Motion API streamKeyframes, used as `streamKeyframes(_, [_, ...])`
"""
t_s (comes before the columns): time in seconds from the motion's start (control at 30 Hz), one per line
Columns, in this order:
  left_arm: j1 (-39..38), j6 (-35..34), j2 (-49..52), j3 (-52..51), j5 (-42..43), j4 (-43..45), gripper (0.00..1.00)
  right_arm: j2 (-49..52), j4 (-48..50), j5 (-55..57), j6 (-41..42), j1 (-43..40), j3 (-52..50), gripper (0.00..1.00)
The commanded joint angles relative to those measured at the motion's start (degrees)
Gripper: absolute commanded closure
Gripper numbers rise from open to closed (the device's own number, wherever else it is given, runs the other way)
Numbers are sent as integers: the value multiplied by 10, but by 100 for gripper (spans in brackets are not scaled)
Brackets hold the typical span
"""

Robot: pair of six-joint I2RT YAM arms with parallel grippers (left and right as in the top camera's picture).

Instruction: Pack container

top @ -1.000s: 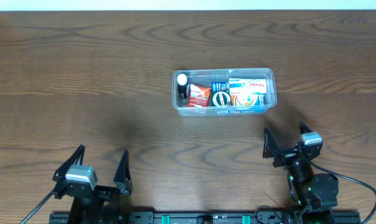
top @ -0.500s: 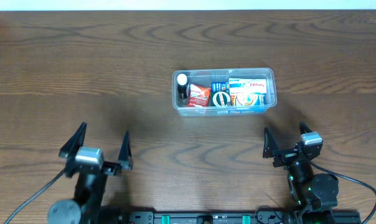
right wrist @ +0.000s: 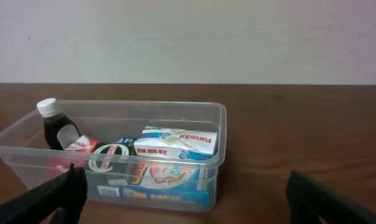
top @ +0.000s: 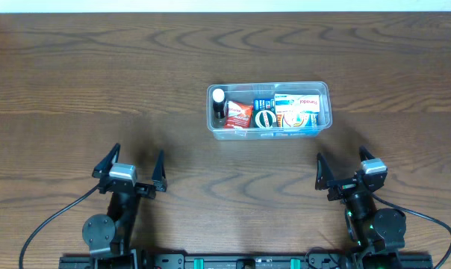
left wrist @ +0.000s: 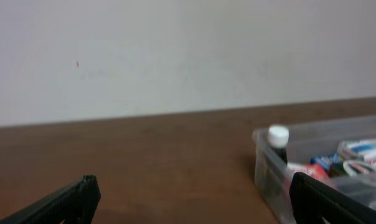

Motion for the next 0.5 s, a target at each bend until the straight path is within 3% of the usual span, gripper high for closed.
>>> streamKeyframes(0.0, [2,-3,0,-5,-8,-25,2,0,-3,6,2,3,-1,1])
streamKeyframes(0.17, [2,-3,0,-5,-68,-74,2,0,-3,6,2,3,-1,1])
streamKeyframes(0.47, [2,-3,15,-5,-72,-74,2,0,-3,6,2,3,-1,1])
